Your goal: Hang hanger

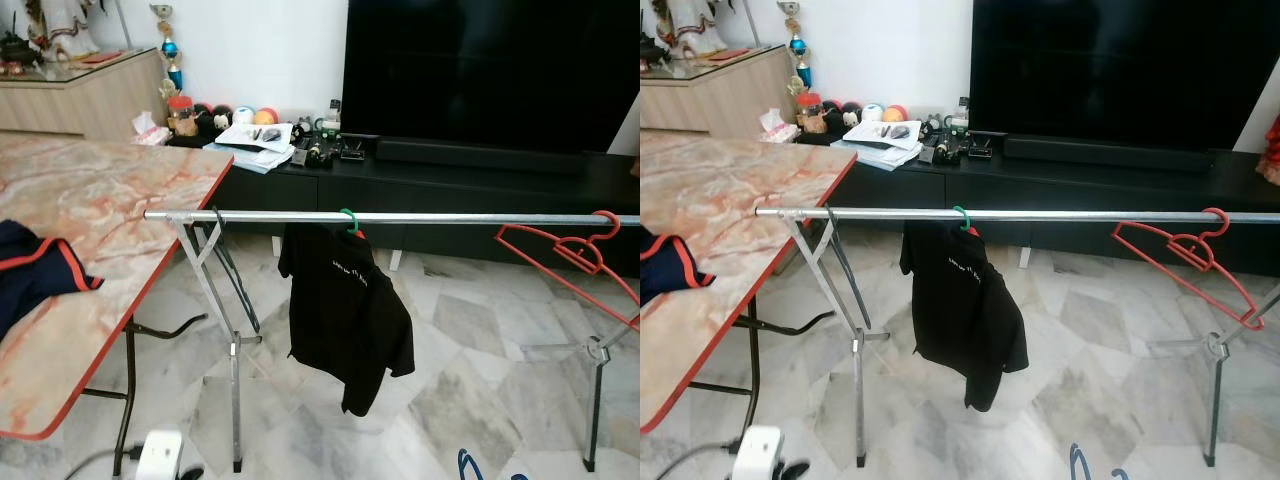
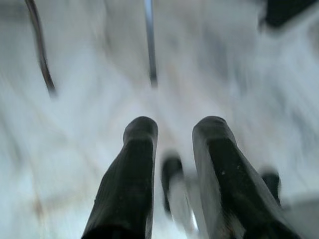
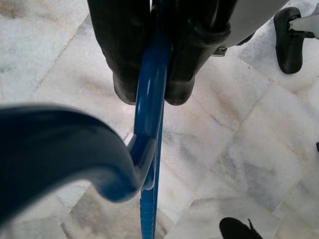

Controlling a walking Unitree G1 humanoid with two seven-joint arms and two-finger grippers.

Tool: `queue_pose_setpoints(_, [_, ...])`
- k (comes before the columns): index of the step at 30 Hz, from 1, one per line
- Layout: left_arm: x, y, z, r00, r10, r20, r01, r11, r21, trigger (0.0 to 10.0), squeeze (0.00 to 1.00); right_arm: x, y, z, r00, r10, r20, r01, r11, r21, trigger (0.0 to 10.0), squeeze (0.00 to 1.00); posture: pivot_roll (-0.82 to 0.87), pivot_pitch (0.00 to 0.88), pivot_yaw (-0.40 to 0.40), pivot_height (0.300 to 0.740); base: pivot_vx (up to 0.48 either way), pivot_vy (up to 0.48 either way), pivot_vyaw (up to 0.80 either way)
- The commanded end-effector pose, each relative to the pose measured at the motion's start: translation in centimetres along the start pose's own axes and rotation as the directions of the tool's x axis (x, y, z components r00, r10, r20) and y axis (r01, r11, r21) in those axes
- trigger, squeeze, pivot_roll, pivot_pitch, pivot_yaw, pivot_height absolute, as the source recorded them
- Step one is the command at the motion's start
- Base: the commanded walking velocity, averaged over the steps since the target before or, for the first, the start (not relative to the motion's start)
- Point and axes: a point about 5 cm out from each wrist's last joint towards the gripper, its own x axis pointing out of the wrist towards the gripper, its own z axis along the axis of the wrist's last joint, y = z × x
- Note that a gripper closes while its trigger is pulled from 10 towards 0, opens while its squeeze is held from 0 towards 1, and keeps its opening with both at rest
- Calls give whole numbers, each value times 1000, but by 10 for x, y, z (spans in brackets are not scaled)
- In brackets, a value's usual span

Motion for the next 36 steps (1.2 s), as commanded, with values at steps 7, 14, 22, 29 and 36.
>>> queue_pose_setpoints(7, [-4, -7, -42, 989, 27, -148, -33, 999, -42, 10000, 0, 0, -4, 1, 1000, -23, 16, 23, 999, 42, 10000, 0, 157, 0, -43, 740, 34, 0, 0])
queue_pose_setpoints(14, [0, -7, -37, 990, 19, -137, -20, 1000, -3, 10000, 0, -1, -6, -1, 1000, -29, 11, 29, 999, 36, 10000, 0, 173, 0, -48, 740, 314, -45, 0])
queue_pose_setpoints(22, [-3, 1, -45, 985, 37, -170, -35, 999, 18, 10000, 0, -1, -4, -3, 1000, -26, 7, 26, 999, 37, 10000, 0, 156, 0, -33, 740, 233, -270, 0])
queue_pose_setpoints(29, [-4, 1, -48, 984, 36, -176, -31, 999, 30, 10000, 0, -1, -3, -3, 1000, -24, 4, 24, 999, 41, 10000, 0, 162, 0, -32, 740, 0, 0, 0])
queue_pose_setpoints(36, [-8, 11, -52, 980, 53, -194, -47, 998, 38, 10000, 0, -1, -2, -2, 1000, -16, 11, 16, 999, 35, 10000, 0, 166, 0, -35, 740, 0, 0, 0])
